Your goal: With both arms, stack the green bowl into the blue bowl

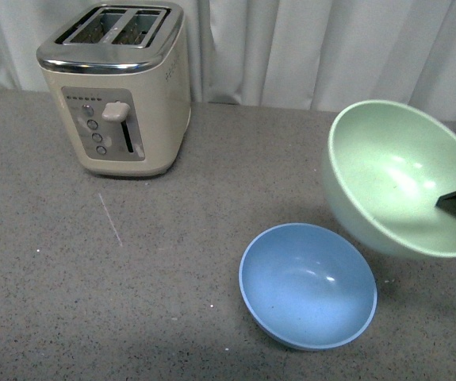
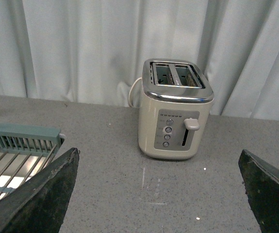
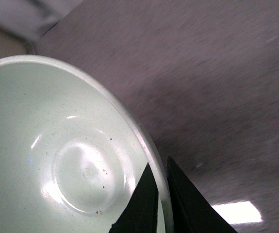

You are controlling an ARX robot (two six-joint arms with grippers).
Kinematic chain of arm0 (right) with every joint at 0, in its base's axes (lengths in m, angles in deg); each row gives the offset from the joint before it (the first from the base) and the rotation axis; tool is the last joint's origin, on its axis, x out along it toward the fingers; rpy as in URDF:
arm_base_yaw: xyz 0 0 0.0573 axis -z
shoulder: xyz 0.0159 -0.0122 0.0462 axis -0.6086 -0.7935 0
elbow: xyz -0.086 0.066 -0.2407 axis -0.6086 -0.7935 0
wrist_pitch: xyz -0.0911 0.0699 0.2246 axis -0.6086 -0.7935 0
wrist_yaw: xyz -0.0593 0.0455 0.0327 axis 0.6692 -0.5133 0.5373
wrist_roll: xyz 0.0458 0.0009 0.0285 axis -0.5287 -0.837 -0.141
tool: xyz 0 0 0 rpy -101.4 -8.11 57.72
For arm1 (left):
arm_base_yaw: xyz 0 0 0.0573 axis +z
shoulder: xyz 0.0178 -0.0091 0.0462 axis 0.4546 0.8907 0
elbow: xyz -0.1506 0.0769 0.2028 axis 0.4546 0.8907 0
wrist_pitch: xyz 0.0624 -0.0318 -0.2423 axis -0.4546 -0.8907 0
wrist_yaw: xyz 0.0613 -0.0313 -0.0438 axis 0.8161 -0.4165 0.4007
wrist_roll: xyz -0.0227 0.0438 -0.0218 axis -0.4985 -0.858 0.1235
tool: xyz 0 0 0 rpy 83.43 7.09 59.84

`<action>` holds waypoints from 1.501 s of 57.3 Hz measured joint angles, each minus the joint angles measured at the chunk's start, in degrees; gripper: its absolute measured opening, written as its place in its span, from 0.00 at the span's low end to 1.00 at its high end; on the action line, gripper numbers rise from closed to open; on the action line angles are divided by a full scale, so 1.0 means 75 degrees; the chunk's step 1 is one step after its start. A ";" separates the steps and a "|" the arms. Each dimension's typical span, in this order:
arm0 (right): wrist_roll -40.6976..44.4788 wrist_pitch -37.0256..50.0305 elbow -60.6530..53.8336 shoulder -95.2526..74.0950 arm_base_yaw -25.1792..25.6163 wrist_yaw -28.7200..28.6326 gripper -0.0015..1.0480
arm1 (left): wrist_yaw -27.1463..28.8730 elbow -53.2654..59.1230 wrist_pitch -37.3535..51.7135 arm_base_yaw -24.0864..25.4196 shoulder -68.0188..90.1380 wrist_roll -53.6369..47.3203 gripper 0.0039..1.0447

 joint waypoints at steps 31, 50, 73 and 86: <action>-0.0545 0.0621 0.0044 -0.1227 -0.1221 0.0595 0.02 | -0.0003 0.0000 -0.0003 0.0000 0.0000 0.0003 0.94; -0.0356 0.0510 0.0085 -0.1306 -0.1323 0.0909 0.02 | 0.0000 0.0000 -0.0003 0.0000 0.0000 0.0003 0.94; -0.0268 0.1003 0.0076 -0.1262 -0.1265 0.0769 0.34 | 0.0000 0.0000 0.0000 0.0000 0.0000 0.0003 0.94; 0.0924 0.2247 -0.0495 -0.0921 -0.0863 0.1559 0.63 | 0.0009 0.0000 0.0000 0.0000 0.0000 0.0003 0.94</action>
